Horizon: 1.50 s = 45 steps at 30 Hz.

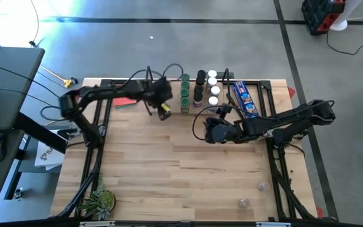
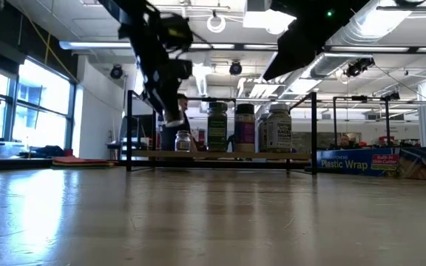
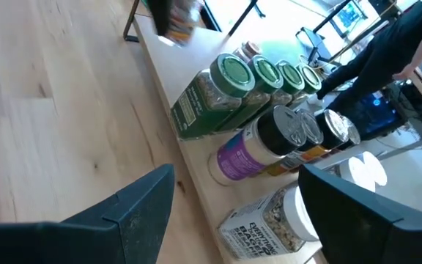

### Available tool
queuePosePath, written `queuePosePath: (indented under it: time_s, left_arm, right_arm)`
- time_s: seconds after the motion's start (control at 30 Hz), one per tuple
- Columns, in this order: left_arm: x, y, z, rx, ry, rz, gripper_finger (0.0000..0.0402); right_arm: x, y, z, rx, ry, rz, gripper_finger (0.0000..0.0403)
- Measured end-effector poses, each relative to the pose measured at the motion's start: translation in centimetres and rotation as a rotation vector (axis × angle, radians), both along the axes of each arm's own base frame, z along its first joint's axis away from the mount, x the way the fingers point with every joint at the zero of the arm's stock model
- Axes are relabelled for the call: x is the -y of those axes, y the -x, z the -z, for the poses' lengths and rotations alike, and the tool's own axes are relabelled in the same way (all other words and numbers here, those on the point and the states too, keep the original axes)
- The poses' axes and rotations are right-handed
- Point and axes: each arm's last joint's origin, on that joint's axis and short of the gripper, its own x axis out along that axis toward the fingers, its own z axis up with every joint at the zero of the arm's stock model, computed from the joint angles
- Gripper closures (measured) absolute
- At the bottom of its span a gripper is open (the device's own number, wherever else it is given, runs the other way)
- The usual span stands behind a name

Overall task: Shelf spices
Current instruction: Put the top brown seasoning bottle on the shelf aligned with the other brown seasoning bottles, then put the left brown seasoning bottle on the shelf aligned with the other brown seasoning bottles

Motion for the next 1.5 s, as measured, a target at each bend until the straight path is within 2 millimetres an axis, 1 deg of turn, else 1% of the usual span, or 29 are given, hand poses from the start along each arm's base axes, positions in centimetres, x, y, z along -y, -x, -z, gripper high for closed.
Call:
queuePosePath:
  time_s: [0.07, 0.17, 0.23, 0.33, 0.4, 0.5, 0.73, 0.87, 0.97, 1.07, 1.2, 1.27, 1.33, 1.4, 1.43, 1.5]
  left_arm:
    - [-1.9, -0.2, 0.7, -0.025, -0.006, -0.018, 0.0222]
    - [-4.1, -0.6, 1.4, -0.066, 0.003, -0.045, 0.0222]
    - [-5.0, -0.9, 2.0, -0.090, 0.009, -0.055, 0.0220]
    - [-6.0, -1.5, 2.6, -0.115, -0.009, -0.064, 0.0197]
    - [-6.4, -1.8, 2.5, -0.125, -0.042, -0.056, 0.0181]
    - [-6.6, -2.0, 2.5, -0.134, -0.088, -0.039, 0.0167]
    - [-6.8, -1.9, 2.2, -0.170, -0.173, -0.024, 0.0161]
    - [-6.5, -1.7, 1.3, -0.160, -0.206, -0.033, 0.0160]
    - [-5.6, -1.4, -0.5, -0.109, -0.218, -0.032, 0.0159]
    - [-3.8, -1.0, -3.2, -0.027, -0.247, -0.020, 0.0159]
    - [-0.8, 0.0, -6.9, 0.093, -0.272, -0.009, 0.0159]
    - [0.9, 0.5, -7.9, 0.154, -0.277, 0.004, 0.0158]
    - [2.7, 0.9, -7.9, 0.207, -0.284, 0.027, 0.0158]
    - [4.3, 1.1, -7.5, 0.261, -0.306, 0.051, 0.0158]
    - [5.1, 1.2, -7.1, 0.279, -0.319, 0.066, 0.0158]
    - [6.4, 1.3, -6.4, 0.324, -0.348, 0.085, 0.0158]
  right_arm:
    - [-0.1, 0.0, 0.0, 0.009, -0.008, 0.003, 0.0116]
    - [-0.2, 0.0, 0.0, 0.014, -0.010, 0.002, 0.0116]
    - [-0.2, 0.0, 0.0, 0.015, -0.010, 0.001, 0.0116]
    - [-0.2, 0.0, 0.0, 0.011, -0.006, -0.002, 0.0116]
    - [-0.2, 0.0, 0.0, 0.009, -0.005, -0.003, 0.0116]
    - [-0.2, 0.0, 0.0, 0.009, -0.005, -0.003, 0.0116]
    - [-0.2, 0.0, 0.0, 0.009, -0.005, -0.002, 0.0116]
    - [-0.2, 0.0, 0.0, 0.009, -0.005, -0.002, 0.0116]
    - [-0.2, 0.0, 0.0, 0.007, -0.004, -0.002, 0.0116]
    - [-0.3, 0.2, -0.1, -0.002, 0.020, 0.009, 0.0116]
    - [-1.0, 1.7, -0.9, -0.034, 0.033, -0.018, 0.0116]
    - [-1.5, 2.8, -1.6, -0.054, -0.003, -0.078, 0.0116]
    - [-2.0, 3.8, -2.3, -0.072, -0.118, -0.200, 0.0116]
    - [-2.5, 4.5, -2.9, -0.102, -0.273, -0.393, 0.0116]
    - [-2.9, 4.7, -3.0, -0.120, -0.351, -0.496, 0.0116]
    - [-3.6, 4.7, -3.1, -0.129, -0.516, -0.647, 0.0116]
